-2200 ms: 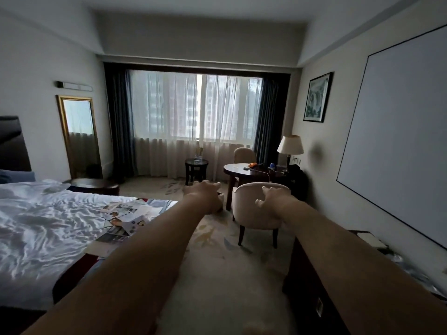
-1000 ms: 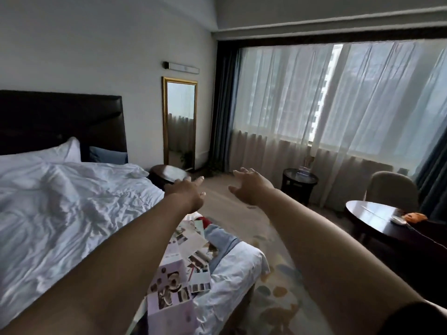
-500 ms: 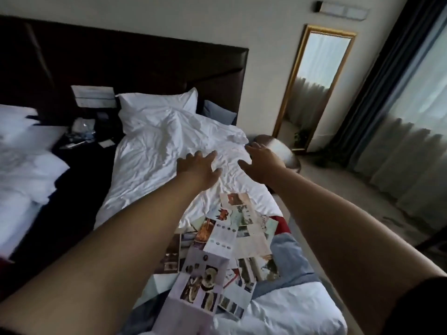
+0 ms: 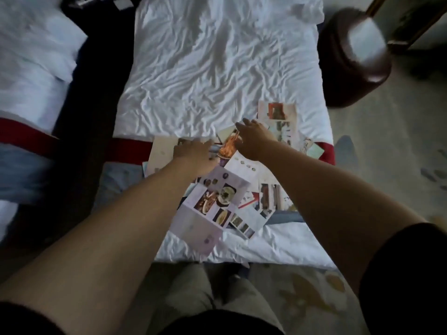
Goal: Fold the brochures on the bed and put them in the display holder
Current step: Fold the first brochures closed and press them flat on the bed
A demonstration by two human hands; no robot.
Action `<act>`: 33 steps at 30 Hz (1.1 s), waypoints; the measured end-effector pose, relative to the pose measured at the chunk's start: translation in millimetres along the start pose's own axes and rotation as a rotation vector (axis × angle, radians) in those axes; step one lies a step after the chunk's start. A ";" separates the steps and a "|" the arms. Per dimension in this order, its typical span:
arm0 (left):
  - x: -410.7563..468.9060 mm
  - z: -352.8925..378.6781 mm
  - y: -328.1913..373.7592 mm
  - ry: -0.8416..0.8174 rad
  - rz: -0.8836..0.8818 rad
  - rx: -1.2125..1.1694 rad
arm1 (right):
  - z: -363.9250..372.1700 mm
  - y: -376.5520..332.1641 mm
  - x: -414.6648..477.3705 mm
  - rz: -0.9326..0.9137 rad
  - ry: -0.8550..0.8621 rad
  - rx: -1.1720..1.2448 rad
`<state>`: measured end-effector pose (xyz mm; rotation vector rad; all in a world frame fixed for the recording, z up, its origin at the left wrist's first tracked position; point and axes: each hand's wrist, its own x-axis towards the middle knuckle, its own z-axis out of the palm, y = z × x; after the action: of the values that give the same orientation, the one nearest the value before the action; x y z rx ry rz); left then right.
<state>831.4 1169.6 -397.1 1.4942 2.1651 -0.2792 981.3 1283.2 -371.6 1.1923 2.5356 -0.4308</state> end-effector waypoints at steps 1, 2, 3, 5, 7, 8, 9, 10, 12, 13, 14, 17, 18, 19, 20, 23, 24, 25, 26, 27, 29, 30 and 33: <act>7.4 15.2 -6.4 -0.048 0.005 0.009 | 12.7 -3.2 8.9 0.002 -0.025 0.024; 15.6 30.3 -14.0 -0.096 0.007 0.013 | 25.4 -5.9 16.3 0.002 -0.041 0.045; 23.8 44.6 -21.2 -0.132 0.001 0.013 | 39.0 -7.8 22.9 0.006 -0.051 0.060; 37.3 71.2 -34.3 -0.184 -0.023 -0.008 | 70.2 -9.3 33.8 0.028 -0.086 0.092; 47.6 101.9 -42.7 -0.229 -0.039 -0.048 | 105.0 -7.3 42.1 0.057 -0.165 0.114; 51.4 119.7 -45.1 -0.243 -0.037 -0.062 | 122.9 -5.2 45.3 0.072 -0.214 0.118; 55.5 140.8 -47.2 -0.254 -0.031 -0.071 | 141.3 -2.8 48.7 0.086 -0.266 0.127; 58.9 163.9 -49.6 -0.263 -0.022 -0.080 | 159.8 -0.6 52.6 0.092 -0.313 0.138; 62.8 212.3 -51.6 -0.282 -0.005 -0.108 | 196.4 4.4 62.6 0.077 -0.372 0.133; 63.5 236.8 -50.7 -0.284 -0.007 -0.126 | 214.5 7.5 69.8 0.056 -0.386 0.116; 64.4 259.9 -49.0 -0.282 -0.013 -0.137 | 231.1 11.2 78.9 0.029 -0.397 0.094; 63.0 316.3 -37.7 -0.223 -0.046 -0.149 | 274.5 23.7 110.5 -0.154 -0.418 -0.015; 64.6 331.2 -33.8 -0.180 -0.063 -0.161 | 287.4 27.9 122.0 -0.242 -0.398 -0.078; 67.6 345.2 -29.9 -0.142 -0.083 -0.172 | 300.0 32.3 132.6 -0.320 -0.375 -0.137; 72.1 358.3 -26.7 -0.113 -0.103 -0.185 | 313.2 36.4 141.8 -0.374 -0.358 -0.180; 92.2 387.5 -24.0 -0.069 -0.126 -0.244 | 356.9 48.3 156.1 -0.372 -0.357 -0.181; 100.8 394.1 -26.1 -0.062 -0.089 -0.248 | 371.0 51.9 156.6 -0.326 -0.361 -0.132; 110.5 399.9 -30.5 -0.043 -0.022 -0.228 | 383.5 55.2 156.0 -0.272 -0.352 -0.072; 121.7 403.3 -37.1 -0.020 0.054 -0.190 | 393.9 57.8 154.6 -0.217 -0.328 -0.015; 133.7 403.0 -44.9 -0.002 0.110 -0.157 | 401.4 58.9 152.0 -0.164 -0.295 0.032; 159.2 395.0 -60.5 0.045 0.137 -0.126 | 410.6 57.4 146.3 -0.061 -0.224 0.102; 171.5 389.0 -67.1 0.082 0.125 -0.108 | 413.6 55.5 144.1 0.003 -0.195 0.139; 200.4 371.2 -79.8 0.165 0.059 -0.045 | 418.6 51.2 142.7 0.248 -0.145 0.241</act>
<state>805.0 1143.3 -824.9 1.6030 2.2329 -0.0890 995.3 1248.4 -815.2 1.4804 2.2241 -0.7472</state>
